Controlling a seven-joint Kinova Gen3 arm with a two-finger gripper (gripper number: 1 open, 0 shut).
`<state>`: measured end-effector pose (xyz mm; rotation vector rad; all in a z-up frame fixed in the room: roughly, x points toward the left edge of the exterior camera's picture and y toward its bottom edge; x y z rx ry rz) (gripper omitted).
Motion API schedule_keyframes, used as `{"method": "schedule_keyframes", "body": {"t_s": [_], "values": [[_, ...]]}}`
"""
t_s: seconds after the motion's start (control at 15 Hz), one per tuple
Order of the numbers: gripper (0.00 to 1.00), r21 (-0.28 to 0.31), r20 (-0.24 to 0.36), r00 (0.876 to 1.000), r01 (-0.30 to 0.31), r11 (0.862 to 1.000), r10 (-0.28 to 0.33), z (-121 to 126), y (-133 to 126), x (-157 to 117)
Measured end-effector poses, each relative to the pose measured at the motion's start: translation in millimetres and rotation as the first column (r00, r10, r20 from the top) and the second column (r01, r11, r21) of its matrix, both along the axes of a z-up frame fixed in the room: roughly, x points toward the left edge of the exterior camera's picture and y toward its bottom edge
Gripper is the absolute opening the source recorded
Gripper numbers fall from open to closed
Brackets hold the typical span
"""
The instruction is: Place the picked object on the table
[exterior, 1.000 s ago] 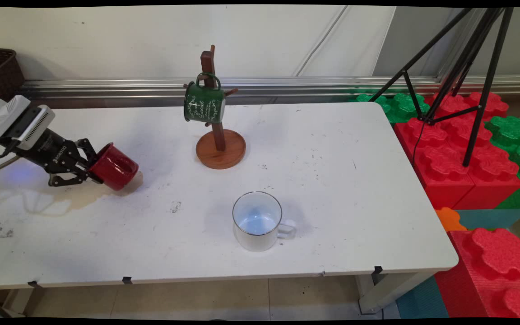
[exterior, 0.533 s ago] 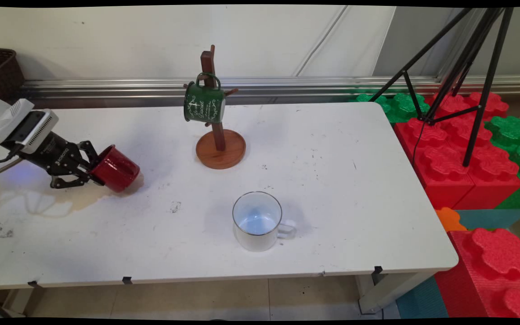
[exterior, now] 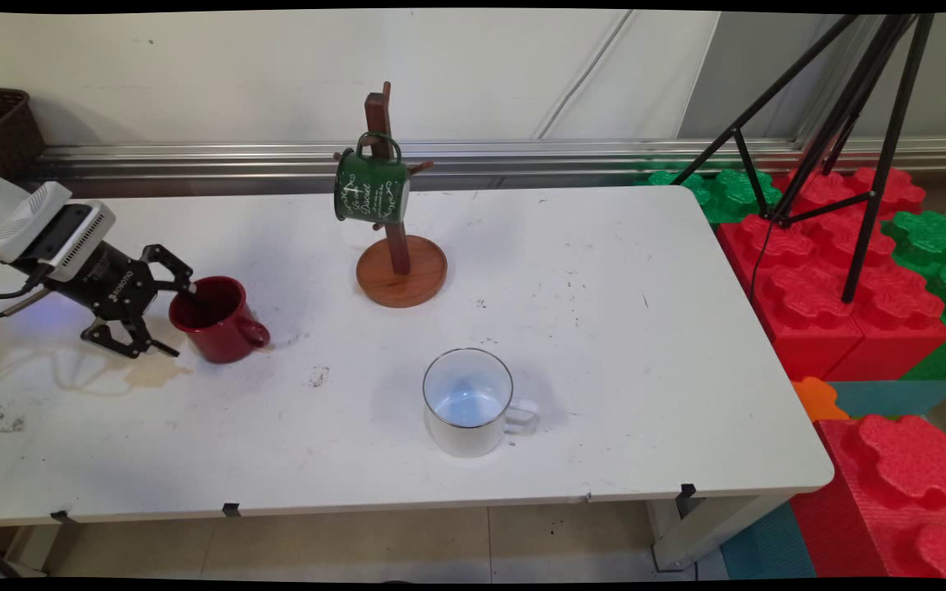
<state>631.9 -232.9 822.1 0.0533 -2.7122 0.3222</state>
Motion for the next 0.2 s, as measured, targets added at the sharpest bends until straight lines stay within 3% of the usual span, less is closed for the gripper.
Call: {"method": "schedule_keyframes", "body": {"t_s": [0.2], "values": [[1.00, 0.000, -0.004, 1.000, -0.001, 1.000, 0.001, 0.2, -0.9, -2.4]]}}
